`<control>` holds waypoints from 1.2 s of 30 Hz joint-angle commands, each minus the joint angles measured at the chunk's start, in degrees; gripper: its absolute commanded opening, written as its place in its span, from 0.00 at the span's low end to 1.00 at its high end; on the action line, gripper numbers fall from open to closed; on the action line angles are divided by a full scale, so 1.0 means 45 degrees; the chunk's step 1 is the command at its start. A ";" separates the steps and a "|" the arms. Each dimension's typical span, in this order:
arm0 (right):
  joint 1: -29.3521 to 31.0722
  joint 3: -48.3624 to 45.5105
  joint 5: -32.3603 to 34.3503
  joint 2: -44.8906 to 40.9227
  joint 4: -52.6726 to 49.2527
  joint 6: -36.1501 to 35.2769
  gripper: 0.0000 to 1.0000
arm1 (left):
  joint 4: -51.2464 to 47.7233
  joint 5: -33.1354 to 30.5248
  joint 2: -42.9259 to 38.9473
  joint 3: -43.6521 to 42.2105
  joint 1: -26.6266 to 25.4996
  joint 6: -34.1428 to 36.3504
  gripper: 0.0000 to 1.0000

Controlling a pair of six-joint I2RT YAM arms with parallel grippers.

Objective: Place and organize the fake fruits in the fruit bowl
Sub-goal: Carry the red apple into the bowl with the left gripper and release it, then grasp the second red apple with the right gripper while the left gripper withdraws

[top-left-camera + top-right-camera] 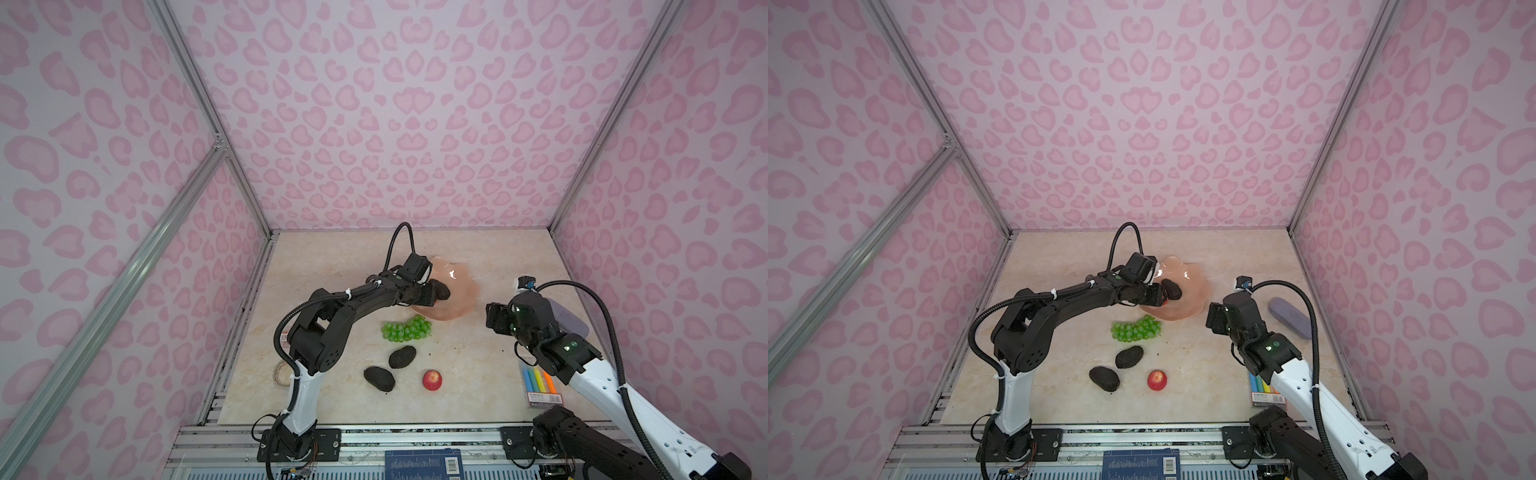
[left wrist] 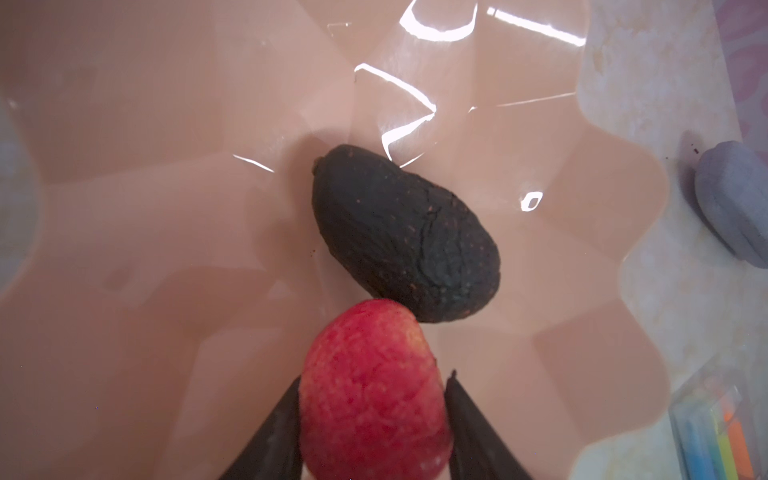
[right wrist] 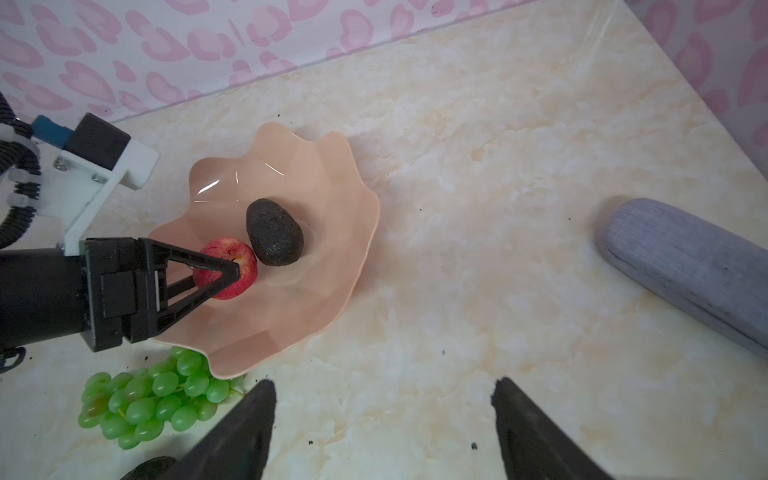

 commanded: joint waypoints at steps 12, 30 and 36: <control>0.0100 0.0110 -0.0516 0.0023 -0.0220 0.0008 0.82 | 0.0157 -0.0263 -0.2729 0.0651 -0.0020 0.0440 0.71; 0.8068 -0.0300 -0.0180 0.3270 0.0347 0.5252 0.81 | 0.0651 -0.5085 -1.1308 -0.5541 0.0897 0.0935 0.80; 0.8752 0.0426 -0.0748 0.5472 0.0856 0.5491 0.81 | -0.0541 -0.5232 -1.3492 -0.7832 0.1474 -0.0077 0.82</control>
